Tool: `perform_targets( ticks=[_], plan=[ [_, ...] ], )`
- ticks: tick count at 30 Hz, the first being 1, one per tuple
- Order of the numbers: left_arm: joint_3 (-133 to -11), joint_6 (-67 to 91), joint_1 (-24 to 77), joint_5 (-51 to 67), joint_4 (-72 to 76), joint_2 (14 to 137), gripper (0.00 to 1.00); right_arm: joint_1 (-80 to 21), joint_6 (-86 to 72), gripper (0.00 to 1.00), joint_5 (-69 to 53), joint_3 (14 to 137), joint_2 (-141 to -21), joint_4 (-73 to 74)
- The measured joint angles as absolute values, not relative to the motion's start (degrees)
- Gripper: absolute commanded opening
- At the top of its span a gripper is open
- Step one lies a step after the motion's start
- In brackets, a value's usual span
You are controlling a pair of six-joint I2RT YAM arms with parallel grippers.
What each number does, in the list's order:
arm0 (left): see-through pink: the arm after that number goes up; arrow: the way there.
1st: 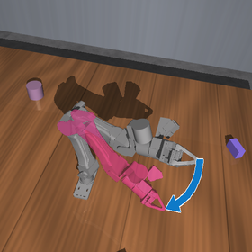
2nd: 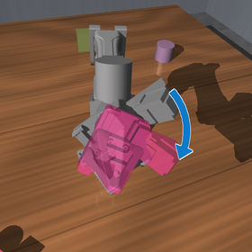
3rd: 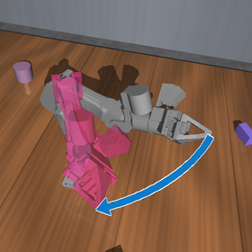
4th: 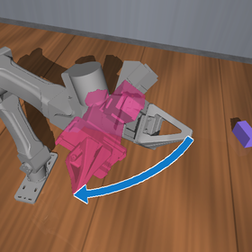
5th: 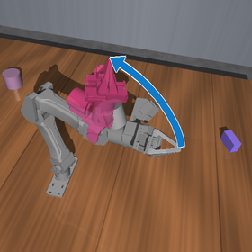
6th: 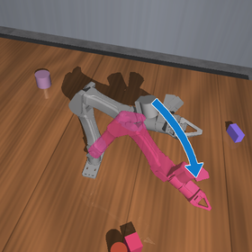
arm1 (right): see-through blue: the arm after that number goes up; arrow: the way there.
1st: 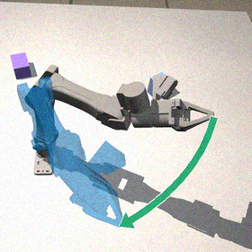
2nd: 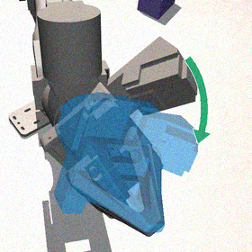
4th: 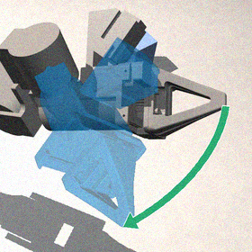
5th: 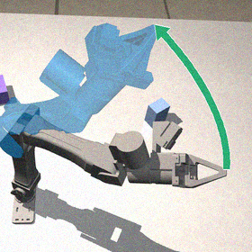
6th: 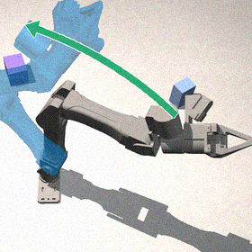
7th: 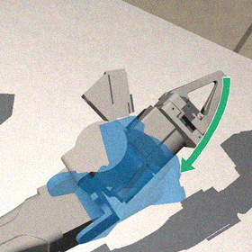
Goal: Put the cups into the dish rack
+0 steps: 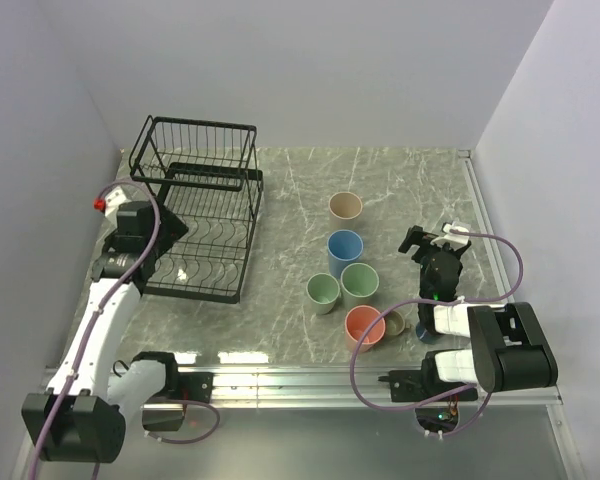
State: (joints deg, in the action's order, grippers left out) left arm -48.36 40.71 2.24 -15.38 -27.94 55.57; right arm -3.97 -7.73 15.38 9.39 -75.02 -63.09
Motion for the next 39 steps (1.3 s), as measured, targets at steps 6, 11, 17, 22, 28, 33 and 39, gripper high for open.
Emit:
perform_targets(
  ticks=[6, 11, 17, 22, 28, 33, 39],
  plan=[
    [-50.61, 45.82, 2.22, -17.12, -37.21, 48.45, 0.99, -3.97, -7.73, 1.00, 15.38, 9.39, -75.02, -63.09],
    [-51.86, 51.24, 2.24, -18.35, -45.69, 37.82, 0.99, -3.97, -7.73, 1.00, 15.38, 9.39, -75.02, -63.20],
    [-55.57, 52.01, 2.24, -20.73, -51.53, 30.26, 0.99, -4.25, -8.29, 1.00, 18.17, 13.23, -69.36, -52.25],
    [-57.12, 49.74, 2.24, -27.07, -55.22, 29.52, 0.99, -4.25, -11.62, 1.00, 17.69, 21.19, -52.29, -36.38],
    [-61.01, 43.46, 3.38, -27.92, -56.66, 31.79, 0.99, -1.61, -32.21, 0.88, 16.95, 36.51, -32.93, -3.68],
    [-62.81, 41.89, 3.97, -22.28, -56.82, 32.14, 0.99, -1.34, -35.86, 0.89, 9.41, 56.12, -40.14, 25.06],
    [-62.81, 40.95, 4.49, -13.98, -56.62, 32.47, 0.98, -1.34, -32.29, 0.74, 10.92, 62.57, -52.95, 53.69]
  ],
)
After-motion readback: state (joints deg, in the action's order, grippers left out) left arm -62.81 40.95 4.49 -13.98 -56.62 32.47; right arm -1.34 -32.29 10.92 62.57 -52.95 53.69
